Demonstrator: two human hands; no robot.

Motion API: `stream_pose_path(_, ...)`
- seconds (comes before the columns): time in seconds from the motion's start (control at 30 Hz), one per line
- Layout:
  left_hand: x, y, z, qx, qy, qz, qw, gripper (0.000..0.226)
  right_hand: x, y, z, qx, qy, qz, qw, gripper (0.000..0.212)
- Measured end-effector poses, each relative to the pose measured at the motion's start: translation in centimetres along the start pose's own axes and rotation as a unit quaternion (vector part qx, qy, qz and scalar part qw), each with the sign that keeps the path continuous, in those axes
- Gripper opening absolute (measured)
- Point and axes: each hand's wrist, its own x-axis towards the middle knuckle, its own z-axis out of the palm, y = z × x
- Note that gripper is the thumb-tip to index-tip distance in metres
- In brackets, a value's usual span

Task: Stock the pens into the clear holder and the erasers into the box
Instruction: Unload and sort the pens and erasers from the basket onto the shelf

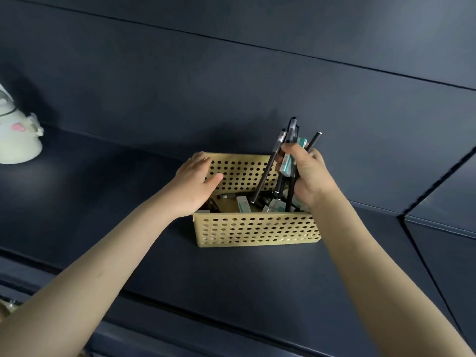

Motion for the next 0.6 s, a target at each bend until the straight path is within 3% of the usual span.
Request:
stream_pose_path(0.17, 0.2, -0.2, 0.1, -0.033, 0.007, 0.01, 0.999, 0.058, 0.8, -0.4, 0.0, 0.09, 0.067, 0.019, 0.994, 0.029)
stream_pose_path(0.3, 0.3, -0.5, 0.0, -0.028, 0.061, 0.025, 0.997, 0.05, 1.6, -0.8, 0.4, 0.143, 0.101, 0.009, 0.985, 0.054)
stream_pose_path(0.43, -0.2, 0.6, -0.6, -0.076, 0.135, 0.094, 0.983, 0.043, 1.7, -1.2, 0.8, 0.219, 0.096, -0.013, 0.971, 0.033)
stream_pose_path(0.6, -2.4, 4.3, -0.5, -0.178, 0.061, 0.144, 0.972, 0.047, 0.0, -1.0, 1.4, 0.276, 0.123, -0.038, 0.953, 0.016)
